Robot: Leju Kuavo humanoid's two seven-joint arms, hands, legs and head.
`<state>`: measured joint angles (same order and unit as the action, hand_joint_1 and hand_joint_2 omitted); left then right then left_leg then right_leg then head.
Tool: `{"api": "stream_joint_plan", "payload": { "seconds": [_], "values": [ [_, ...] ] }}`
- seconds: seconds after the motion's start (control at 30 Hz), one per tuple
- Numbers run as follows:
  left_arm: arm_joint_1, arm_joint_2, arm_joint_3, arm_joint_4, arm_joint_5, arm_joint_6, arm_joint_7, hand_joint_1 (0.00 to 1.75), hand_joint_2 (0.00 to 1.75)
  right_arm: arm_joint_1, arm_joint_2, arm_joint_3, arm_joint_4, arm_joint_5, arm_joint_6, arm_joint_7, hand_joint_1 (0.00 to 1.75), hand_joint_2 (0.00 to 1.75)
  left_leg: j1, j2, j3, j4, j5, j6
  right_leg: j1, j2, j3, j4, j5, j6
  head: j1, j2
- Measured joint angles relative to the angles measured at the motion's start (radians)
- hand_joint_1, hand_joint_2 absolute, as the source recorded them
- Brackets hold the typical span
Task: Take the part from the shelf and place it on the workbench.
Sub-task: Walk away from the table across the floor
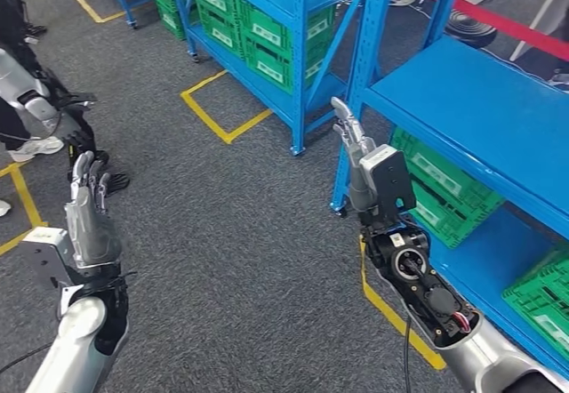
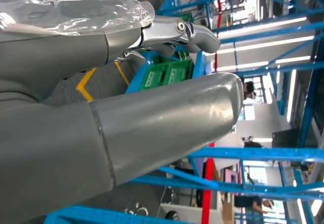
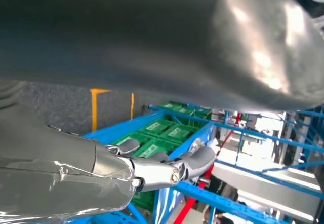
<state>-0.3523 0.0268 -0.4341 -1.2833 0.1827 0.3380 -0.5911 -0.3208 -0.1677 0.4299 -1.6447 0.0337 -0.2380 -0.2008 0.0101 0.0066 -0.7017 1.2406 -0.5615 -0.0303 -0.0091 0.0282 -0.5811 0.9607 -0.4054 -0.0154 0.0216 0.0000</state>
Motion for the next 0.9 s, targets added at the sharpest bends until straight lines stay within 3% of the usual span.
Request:
{"api": "stream_joint_plan", "payload": {
  "seconds": [0.03,0.07,0.17,0.23,0.3,0.37,0.43,0.5,0.53,0.57,0.63,0.7,0.73,0.83,0.9],
  "values": [
    [0.003,0.002,0.000,0.000,0.000,0.001,0.002,0.00,0.00,0.000,0.001,0.002,0.001,0.000,0.002,0.000,0.00,0.00,0.000,-0.001,-0.012,0.010,0.010,0.002,0.001,0.012,0.000,0.000,0.000,0.000,-0.005,0.000],
    [0.005,0.004,0.000,0.000,0.000,0.002,0.003,0.00,0.00,-0.001,0.001,0.003,0.002,0.000,0.004,0.000,0.00,0.00,-0.001,-0.004,-0.004,-0.021,0.039,0.006,0.002,0.024,0.001,0.000,0.000,0.000,-0.008,0.000],
    [0.005,0.010,0.001,-0.006,0.002,0.005,0.008,0.00,0.00,-0.005,0.002,0.006,0.002,0.002,0.005,0.000,0.00,0.00,0.000,-0.052,0.083,-0.226,0.140,0.019,0.003,0.058,0.002,0.002,-0.001,0.003,-0.014,0.000],
    [0.007,0.012,0.002,-0.013,0.003,0.005,0.014,0.00,0.00,-0.008,0.002,0.009,0.001,0.004,0.004,0.003,0.00,0.00,-0.001,-0.067,0.110,-0.286,0.154,0.023,0.001,0.076,-0.003,0.002,0.000,0.012,-0.014,0.000],
    [0.008,0.012,0.002,-0.017,0.003,0.002,0.019,0.00,0.00,-0.007,0.002,0.011,0.001,0.008,-0.003,0.010,0.00,0.00,-0.001,-0.047,0.116,-0.296,0.156,0.029,-0.003,0.090,-0.009,0.001,-0.001,0.024,-0.013,0.000],
    [0.009,0.011,0.002,-0.021,0.003,-0.001,0.021,0.00,0.00,-0.007,0.003,0.012,0.000,0.013,-0.011,0.016,0.00,0.00,0.003,-0.027,0.126,-0.308,0.159,0.040,-0.001,0.059,-0.029,0.040,-0.027,0.033,-0.006,0.000],
    [0.010,0.011,0.002,-0.024,0.003,-0.004,0.021,0.00,0.00,-0.007,0.003,0.016,0.000,0.017,-0.015,0.018,0.00,0.00,0.001,-0.007,0.132,-0.313,0.159,0.046,0.000,0.005,-0.082,0.159,-0.089,0.039,0.006,0.000],
    [0.015,0.011,0.003,-0.024,0.003,-0.006,0.021,0.00,0.00,-0.003,0.004,0.020,0.001,0.019,-0.016,0.020,0.00,0.00,-0.002,0.013,0.134,-0.313,0.156,0.048,-0.004,-0.017,-0.139,0.283,-0.135,0.045,0.014,0.000],
    [0.017,0.012,0.003,-0.024,0.003,-0.006,0.021,0.00,0.00,-0.001,0.004,0.021,0.001,0.019,-0.016,0.020,0.00,0.00,-0.002,0.023,0.135,-0.312,0.154,0.047,-0.006,-0.021,-0.147,0.299,-0.133,0.047,0.017,0.000],
    [0.019,0.012,0.003,-0.024,0.002,-0.006,0.021,0.00,0.00,0.000,0.004,0.022,0.002,0.019,-0.016,0.020,0.00,0.00,-0.002,0.033,0.136,-0.312,0.153,0.046,-0.008,-0.025,-0.136,0.279,-0.116,0.048,0.022,0.000],
    [0.020,0.012,0.003,-0.026,0.001,-0.006,0.021,0.00,0.00,0.000,0.004,0.023,0.001,0.018,-0.015,0.020,0.00,0.00,-0.002,0.051,0.142,-0.310,0.147,0.039,-0.009,-0.052,-0.058,0.132,-0.051,0.048,0.031,0.000],
    [0.021,0.012,0.004,-0.029,-0.001,-0.004,0.021,0.00,0.00,-0.003,0.004,0.024,0.001,0.018,-0.012,0.019,0.00,0.00,-0.007,0.065,0.145,-0.306,0.141,0.031,-0.003,-0.078,0.007,0.015,-0.016,0.042,0.036,0.000],
    [0.022,0.012,0.004,-0.031,-0.002,-0.003,0.021,0.00,0.00,-0.004,0.004,0.025,0.001,0.018,-0.011,0.018,0.00,0.00,-0.009,0.072,0.146,-0.305,0.141,0.027,0.001,-0.080,0.015,0.000,-0.017,0.037,0.035,0.000],
    [0.027,0.012,0.005,-0.036,-0.004,-0.001,0.022,0.00,0.00,-0.006,0.004,0.026,0.000,0.018,-0.010,0.017,0.00,0.00,-0.008,0.085,0.148,-0.298,0.133,0.013,0.003,-0.049,0.018,-0.004,-0.012,0.020,0.029,0.000],
    [0.027,0.012,0.006,-0.040,-0.005,-0.001,0.022,0.00,0.00,-0.010,0.005,0.026,-0.001,0.018,-0.010,0.017,0.00,0.00,-0.003,0.049,0.119,-0.229,0.089,0.004,0.000,-0.032,0.022,-0.010,-0.006,0.006,0.022,0.000]
  ]
}}
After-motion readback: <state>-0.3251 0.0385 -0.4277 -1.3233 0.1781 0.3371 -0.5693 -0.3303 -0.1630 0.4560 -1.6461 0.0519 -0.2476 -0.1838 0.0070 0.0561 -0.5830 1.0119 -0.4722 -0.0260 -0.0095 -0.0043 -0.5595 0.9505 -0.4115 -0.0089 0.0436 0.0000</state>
